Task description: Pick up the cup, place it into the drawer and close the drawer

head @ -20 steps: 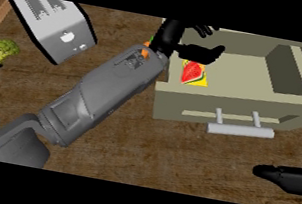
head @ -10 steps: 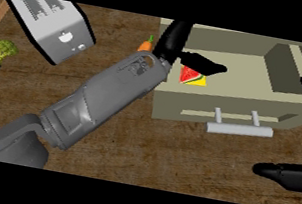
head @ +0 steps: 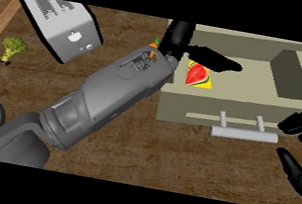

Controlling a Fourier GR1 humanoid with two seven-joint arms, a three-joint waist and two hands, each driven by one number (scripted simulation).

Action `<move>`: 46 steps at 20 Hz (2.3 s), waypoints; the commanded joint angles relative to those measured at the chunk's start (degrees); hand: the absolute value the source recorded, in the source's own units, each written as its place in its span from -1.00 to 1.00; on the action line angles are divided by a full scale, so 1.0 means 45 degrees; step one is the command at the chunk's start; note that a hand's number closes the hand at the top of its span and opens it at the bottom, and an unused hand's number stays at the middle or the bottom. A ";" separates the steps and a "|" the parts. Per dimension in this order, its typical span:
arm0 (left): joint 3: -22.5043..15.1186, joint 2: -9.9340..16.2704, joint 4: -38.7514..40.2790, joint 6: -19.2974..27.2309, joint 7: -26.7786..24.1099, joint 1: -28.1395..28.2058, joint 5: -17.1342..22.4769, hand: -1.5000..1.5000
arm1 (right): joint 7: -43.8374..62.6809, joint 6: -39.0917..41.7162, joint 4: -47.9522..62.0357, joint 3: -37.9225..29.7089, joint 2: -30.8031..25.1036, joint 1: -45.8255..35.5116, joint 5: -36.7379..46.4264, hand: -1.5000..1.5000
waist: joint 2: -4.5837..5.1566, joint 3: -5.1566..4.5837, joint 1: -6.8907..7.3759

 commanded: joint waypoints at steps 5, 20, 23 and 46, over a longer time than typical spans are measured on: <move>0.0870 0.0919 -0.1605 -0.0456 0.0281 0.0940 0.0205 -1.00 | 0.0958 0.0432 -0.1571 0.1002 -0.0844 0.0786 0.1989 1.00 | -0.0173 -0.0020 0.0730; 0.1954 0.4621 -0.7150 -0.0896 0.2372 0.4851 0.0034 -1.00 | -0.0425 -0.1416 0.0501 0.3016 -0.0273 0.0270 0.7889 1.00 | -0.0155 -0.0004 0.0977; 0.2382 0.5355 -0.7628 -0.1677 0.2634 0.5036 0.0405 -1.00 | -0.1546 -0.2031 0.2307 0.3650 -0.0677 -0.0459 0.9755 1.00 | -0.0098 -0.0001 0.1156; 0.4047 0.7048 -1.1062 -0.3648 0.1558 1.0647 0.0283 -1.00 | -0.4413 -0.6443 1.7573 0.3266 0.0650 -0.8939 1.4356 1.00 | 0.0086 0.0016 0.1301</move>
